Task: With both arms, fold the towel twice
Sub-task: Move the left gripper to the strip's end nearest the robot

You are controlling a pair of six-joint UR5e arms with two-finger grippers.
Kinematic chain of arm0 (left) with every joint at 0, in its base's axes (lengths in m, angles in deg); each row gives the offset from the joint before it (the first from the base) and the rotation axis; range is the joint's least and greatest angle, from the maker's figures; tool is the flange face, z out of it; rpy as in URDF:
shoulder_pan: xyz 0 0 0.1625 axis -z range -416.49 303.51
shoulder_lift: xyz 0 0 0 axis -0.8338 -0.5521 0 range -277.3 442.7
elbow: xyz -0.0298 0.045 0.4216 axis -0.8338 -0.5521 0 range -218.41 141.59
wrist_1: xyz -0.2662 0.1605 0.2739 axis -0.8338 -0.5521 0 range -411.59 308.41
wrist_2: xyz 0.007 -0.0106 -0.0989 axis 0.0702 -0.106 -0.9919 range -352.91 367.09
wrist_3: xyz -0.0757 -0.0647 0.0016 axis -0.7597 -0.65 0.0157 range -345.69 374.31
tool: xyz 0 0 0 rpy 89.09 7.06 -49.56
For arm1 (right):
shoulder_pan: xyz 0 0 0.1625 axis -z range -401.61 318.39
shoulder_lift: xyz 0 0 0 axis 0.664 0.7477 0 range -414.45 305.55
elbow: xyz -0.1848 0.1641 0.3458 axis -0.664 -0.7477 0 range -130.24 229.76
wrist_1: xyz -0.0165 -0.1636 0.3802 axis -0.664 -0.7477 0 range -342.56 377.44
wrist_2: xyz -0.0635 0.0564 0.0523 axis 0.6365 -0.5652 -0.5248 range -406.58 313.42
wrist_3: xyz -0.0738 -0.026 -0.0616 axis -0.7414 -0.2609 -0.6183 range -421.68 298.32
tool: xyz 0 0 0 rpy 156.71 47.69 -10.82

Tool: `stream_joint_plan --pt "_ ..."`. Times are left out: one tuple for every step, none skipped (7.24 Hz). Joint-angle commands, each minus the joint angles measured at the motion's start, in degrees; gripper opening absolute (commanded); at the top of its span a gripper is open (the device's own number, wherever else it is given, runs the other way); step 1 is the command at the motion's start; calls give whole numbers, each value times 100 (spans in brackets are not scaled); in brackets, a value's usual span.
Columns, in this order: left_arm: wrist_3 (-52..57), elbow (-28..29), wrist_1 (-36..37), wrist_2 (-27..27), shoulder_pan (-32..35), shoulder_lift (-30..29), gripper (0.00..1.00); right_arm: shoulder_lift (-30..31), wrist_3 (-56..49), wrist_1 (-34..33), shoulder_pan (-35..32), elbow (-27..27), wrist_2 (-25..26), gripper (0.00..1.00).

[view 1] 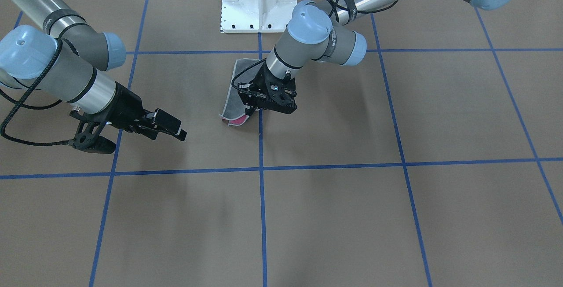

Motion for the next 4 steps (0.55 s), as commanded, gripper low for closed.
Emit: stream_joint_plan --pt "-10 302 -6 1 213 -252 0 0 0 3 -2 -6 -7 100" --pt "-1 652 -50 1 397 -436 0 0 8 3 -2 -6 -7 100" --pt "-10 1117 -320 1 538 -612 0 0 8 3 -2 -6 -7 100" --pt "-10 1531 -557 1 661 -762 0 0 8 3 -2 -6 -7 100"
